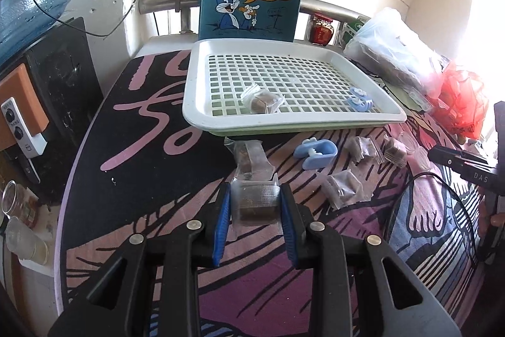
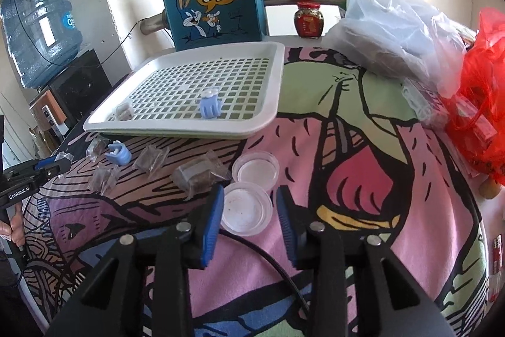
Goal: Organize objects
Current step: 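Grasp a clear round plastic dish with the right gripper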
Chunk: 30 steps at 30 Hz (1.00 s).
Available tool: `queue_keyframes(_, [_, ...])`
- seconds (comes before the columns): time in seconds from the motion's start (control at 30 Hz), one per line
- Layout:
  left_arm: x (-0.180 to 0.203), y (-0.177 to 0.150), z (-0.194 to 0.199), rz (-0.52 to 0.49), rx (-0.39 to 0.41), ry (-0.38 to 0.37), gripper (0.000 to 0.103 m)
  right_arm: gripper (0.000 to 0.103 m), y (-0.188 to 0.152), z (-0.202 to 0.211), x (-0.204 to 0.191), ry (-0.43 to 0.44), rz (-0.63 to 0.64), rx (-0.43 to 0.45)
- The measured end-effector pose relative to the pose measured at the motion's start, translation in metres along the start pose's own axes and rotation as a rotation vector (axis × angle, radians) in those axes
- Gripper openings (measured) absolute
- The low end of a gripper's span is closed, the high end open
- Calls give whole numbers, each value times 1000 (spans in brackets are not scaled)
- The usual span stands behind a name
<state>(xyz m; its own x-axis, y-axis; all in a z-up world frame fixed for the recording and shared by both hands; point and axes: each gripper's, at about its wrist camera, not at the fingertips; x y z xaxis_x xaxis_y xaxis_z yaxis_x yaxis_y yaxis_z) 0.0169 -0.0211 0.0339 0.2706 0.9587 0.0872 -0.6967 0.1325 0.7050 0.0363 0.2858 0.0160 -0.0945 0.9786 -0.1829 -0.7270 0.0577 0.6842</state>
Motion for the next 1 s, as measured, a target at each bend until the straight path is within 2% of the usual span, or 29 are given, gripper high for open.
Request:
queue_keyframes(0.17, [4, -1, -1, -6, 5, -6, 29, 38, -7, -10, -6, 7, 8, -60])
queue_keyframes(0.3, [5, -3, -2, -4, 1, -4, 29, 42, -8, -21, -19, -38, 63, -95])
queue_keyframes(0.47, [5, -3, -1, -6, 8, -4, 29, 42, -8, -26, -25, -90, 98, -96])
queue_keyframes(0.5, [5, -3, 0, -6, 12, -5, 29, 40, -8, -25, -24, -84, 93, -92])
queue_keyframes(0.77, [12, 3, 6, -7, 31, -39, 29, 39, -8, -12, -24, -28, 78, -39])
queue_keyframes(1.0, [33, 20, 8, -39, 103, -77, 29, 39, 3, 16, -51, 47, 106, 115])
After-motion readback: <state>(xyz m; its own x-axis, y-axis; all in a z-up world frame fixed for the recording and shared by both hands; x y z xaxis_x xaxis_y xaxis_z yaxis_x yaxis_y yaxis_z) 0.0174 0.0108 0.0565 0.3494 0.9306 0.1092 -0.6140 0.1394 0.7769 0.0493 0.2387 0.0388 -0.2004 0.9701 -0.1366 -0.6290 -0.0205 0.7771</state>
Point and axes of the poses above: each gripper's, at about its wrist camera, not at the fingertips, and z roughly against the way its jaws point, x to its right, y to its top, and after that the axes turned 3 degrees about -z, right-handed
